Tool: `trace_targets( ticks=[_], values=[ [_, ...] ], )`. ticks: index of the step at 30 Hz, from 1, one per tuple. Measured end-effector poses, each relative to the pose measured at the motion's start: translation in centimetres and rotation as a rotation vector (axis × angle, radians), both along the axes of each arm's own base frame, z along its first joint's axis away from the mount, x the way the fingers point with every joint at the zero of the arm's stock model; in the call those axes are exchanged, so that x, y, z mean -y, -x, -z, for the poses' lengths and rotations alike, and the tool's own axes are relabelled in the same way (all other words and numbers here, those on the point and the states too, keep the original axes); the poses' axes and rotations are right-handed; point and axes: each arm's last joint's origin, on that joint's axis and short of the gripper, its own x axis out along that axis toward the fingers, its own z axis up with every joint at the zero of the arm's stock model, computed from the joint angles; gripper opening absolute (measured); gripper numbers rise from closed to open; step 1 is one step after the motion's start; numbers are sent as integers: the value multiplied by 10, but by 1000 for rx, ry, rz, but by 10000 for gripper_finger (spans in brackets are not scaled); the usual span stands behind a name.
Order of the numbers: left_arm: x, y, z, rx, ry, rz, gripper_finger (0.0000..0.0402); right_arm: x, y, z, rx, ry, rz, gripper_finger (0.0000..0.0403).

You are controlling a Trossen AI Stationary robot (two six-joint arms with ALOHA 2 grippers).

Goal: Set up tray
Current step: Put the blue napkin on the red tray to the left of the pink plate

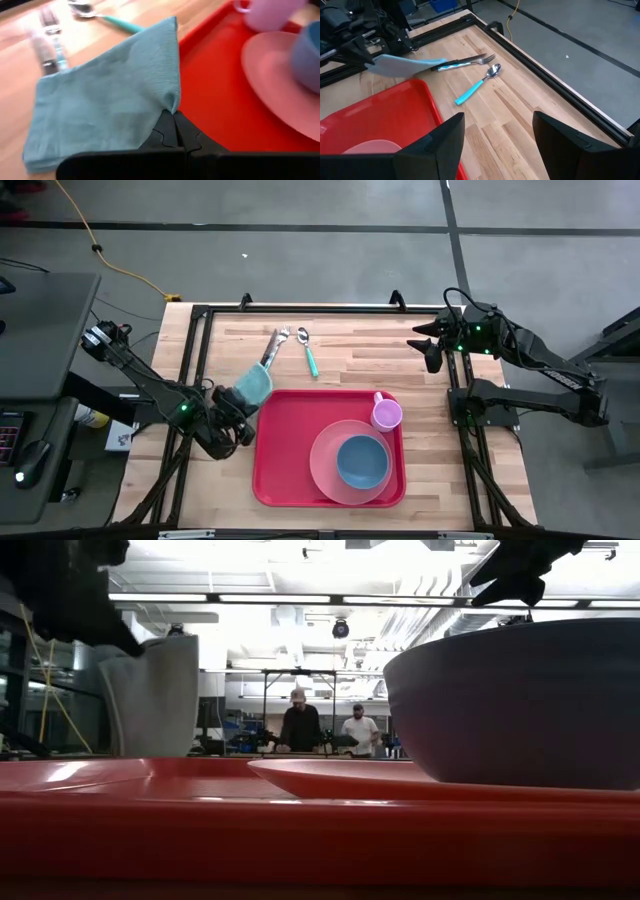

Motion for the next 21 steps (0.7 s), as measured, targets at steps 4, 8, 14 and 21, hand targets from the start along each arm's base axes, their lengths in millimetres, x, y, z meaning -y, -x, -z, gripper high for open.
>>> trace_targets(
  ticks=[4,8,14,21],
  values=[
    [7,-7,-4,15,14,100,6,0,0,0,-1,2,-2,213],
    [13,-11,-6,-10,40,225,6,0,0,0,-2,5,-3,213],
    [23,-20,-5,-16,87,368,6,0,0,0,-3,8,-5,213],
    [38,-31,12,-116,162,513,6,0,0,0,-4,7,-5,213]
  ],
)
